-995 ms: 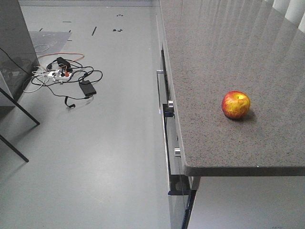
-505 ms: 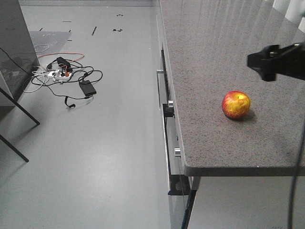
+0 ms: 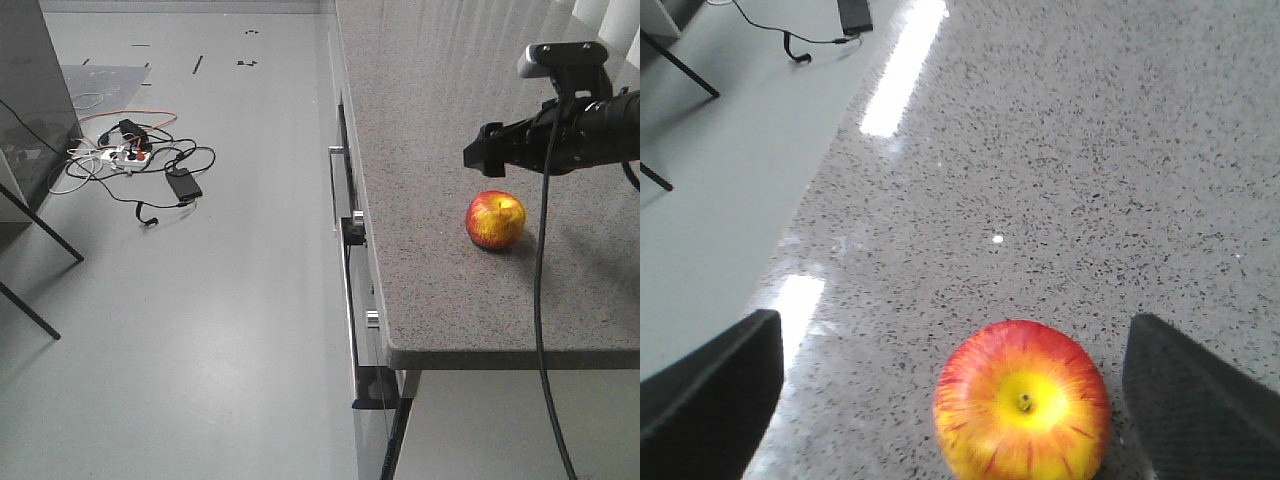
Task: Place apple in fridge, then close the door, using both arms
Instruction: 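Lower the right gripper over the red-yellow apple and close on it, then lift the apple off the countertop with the right gripper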
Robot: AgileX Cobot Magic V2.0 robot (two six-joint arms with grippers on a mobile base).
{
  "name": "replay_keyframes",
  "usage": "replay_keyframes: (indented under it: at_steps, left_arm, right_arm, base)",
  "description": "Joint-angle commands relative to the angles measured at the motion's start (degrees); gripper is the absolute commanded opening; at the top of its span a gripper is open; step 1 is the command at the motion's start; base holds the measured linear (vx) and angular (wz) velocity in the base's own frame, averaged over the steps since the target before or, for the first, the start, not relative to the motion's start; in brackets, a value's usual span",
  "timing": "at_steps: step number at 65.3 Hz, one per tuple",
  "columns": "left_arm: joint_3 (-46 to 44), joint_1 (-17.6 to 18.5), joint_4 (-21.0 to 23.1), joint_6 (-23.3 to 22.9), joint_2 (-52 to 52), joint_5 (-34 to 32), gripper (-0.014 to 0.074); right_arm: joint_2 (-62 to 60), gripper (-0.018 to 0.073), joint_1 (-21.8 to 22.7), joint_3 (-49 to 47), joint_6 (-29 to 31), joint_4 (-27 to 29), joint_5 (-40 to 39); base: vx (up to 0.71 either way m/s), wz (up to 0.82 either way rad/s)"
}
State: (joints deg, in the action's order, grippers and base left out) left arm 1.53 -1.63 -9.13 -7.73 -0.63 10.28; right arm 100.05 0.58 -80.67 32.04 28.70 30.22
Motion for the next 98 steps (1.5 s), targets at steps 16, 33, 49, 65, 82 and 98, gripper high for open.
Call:
replay_keyframes:
  at_steps: [16,33,49,65,82,98]
  left_arm:
    - [0.9,0.1,0.1,-0.1,-1.0,-3.8,-0.0008]
    - [0.9,0.1,0.1,-0.1,-1.0,-3.8,-0.0008]
    - [0.9,0.1,0.1,-0.1,-1.0,-3.8,-0.0008]
    - [0.9,0.1,0.1,-0.1,-1.0,-3.8,-0.0008]
    - [0.9,0.1,0.1,-0.1,-1.0,-3.8,-0.0008]
    - [0.9,0.1,0.1,-0.1,-1.0,-3.8,-0.0008]
  right_arm:
    - [3.0,0.0634,0.0,-2.1,0.1,0.4,-5.6]
    - [7.5,0.0622,0.0,-2.1,0.1,0.2,-6.9]
    - [9.6,0.0605,0.0,-1.9,-1.0,0.0,-6.3]
    - [9.7,0.0516,0.0,-1.8,-2.5,-3.9,-4.5]
    - [9.6,0.0316,0.0,-1.8,-3.8,-7.6,-1.6]
    - [4.5,0.0184,-0.1,-5.7,-3.8,-0.8,1.0]
  base:
    - [0.00,0.00]
    - [0.00,0.00]
    - [0.00,0.00]
    - [0.00,0.00]
    - [0.00,0.00]
    - [0.00,0.00]
